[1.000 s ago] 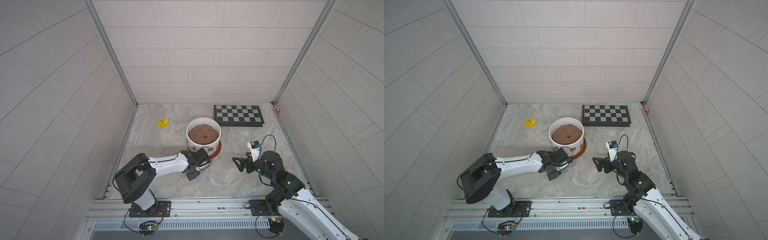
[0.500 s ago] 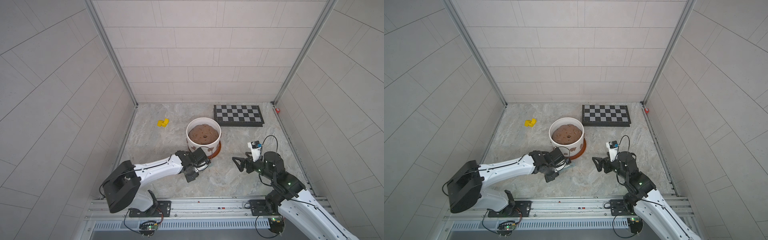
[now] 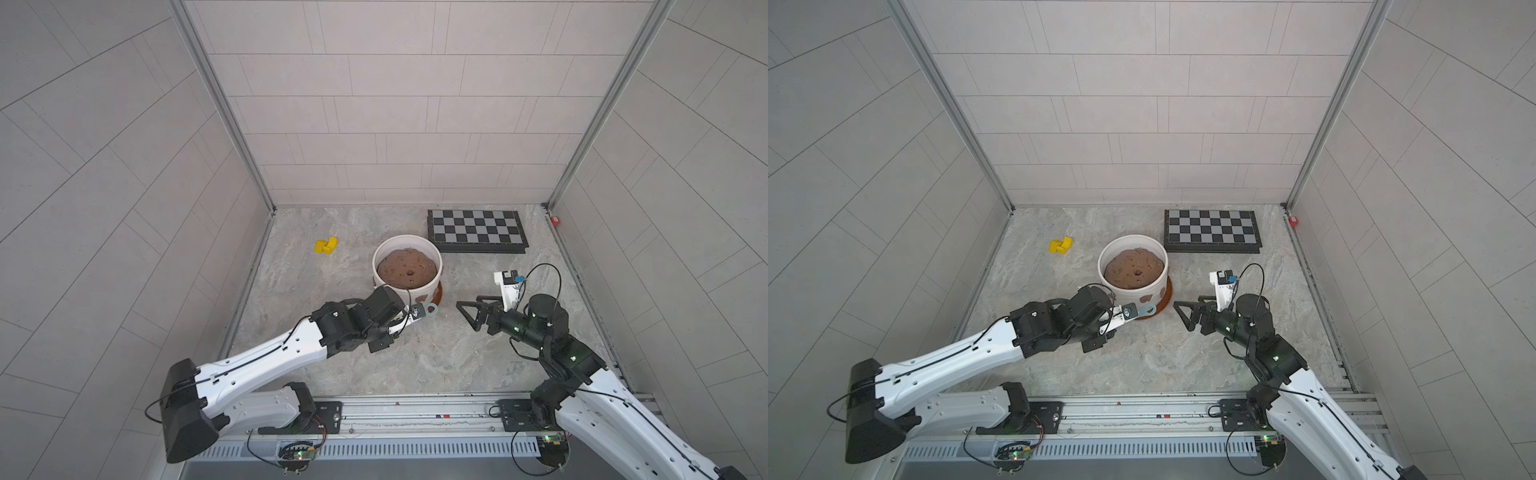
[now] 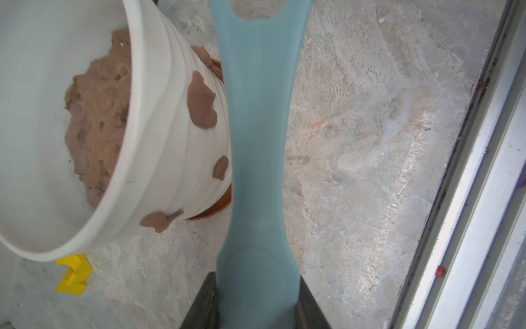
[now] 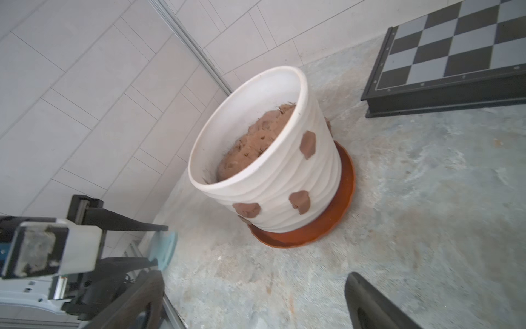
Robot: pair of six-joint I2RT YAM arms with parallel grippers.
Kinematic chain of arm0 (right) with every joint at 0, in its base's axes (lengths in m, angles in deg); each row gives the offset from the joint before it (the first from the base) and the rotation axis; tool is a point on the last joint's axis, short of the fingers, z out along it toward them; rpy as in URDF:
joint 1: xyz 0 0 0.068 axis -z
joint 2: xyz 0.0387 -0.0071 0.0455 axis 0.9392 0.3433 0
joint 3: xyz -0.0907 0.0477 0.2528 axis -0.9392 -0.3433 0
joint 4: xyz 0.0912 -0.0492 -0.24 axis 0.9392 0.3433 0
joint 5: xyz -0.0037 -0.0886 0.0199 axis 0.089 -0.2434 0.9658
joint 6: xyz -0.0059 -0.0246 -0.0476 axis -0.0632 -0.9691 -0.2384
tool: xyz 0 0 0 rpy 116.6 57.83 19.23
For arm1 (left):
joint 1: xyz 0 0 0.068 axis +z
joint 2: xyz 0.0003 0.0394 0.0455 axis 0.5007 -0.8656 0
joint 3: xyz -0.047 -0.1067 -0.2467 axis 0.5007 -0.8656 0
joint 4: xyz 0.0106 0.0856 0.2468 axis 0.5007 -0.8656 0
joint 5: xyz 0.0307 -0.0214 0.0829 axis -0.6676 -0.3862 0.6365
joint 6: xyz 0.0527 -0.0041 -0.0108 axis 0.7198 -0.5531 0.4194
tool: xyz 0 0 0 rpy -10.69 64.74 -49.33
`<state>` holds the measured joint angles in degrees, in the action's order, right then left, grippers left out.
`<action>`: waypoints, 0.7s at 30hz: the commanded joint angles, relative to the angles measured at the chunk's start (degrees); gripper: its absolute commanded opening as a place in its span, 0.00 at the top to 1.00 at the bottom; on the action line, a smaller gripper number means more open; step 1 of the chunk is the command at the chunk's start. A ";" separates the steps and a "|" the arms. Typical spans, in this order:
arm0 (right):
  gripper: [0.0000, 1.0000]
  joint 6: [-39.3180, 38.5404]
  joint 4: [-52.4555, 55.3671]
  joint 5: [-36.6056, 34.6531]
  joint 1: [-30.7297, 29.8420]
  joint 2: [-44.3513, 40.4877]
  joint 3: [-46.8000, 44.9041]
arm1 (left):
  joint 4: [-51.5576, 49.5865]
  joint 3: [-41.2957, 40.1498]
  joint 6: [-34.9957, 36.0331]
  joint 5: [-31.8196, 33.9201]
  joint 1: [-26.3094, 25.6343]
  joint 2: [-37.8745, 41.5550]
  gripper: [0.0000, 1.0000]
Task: Scrub the dried mud off the ceramic pot
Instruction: Pick up the brush from the center of the board.
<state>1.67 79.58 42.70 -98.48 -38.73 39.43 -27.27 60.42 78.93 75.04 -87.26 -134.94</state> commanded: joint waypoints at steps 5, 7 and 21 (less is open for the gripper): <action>0.11 8.70 -10.80 6.39 -1.47 5.49 2.41 | 10.27 2.98 12.54 9.44 -2.77 -1.68 0.77; 0.15 8.82 -11.22 7.61 -1.87 7.36 3.62 | 12.45 2.81 15.00 9.80 -2.81 -1.69 0.77; 0.45 1.62 -7.44 23.68 -2.38 18.19 12.09 | 21.40 1.98 25.98 12.42 -3.43 -3.19 0.76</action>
<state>4.86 72.09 61.65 -100.62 -21.46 50.36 -8.39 61.90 102.42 87.15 -90.47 -138.86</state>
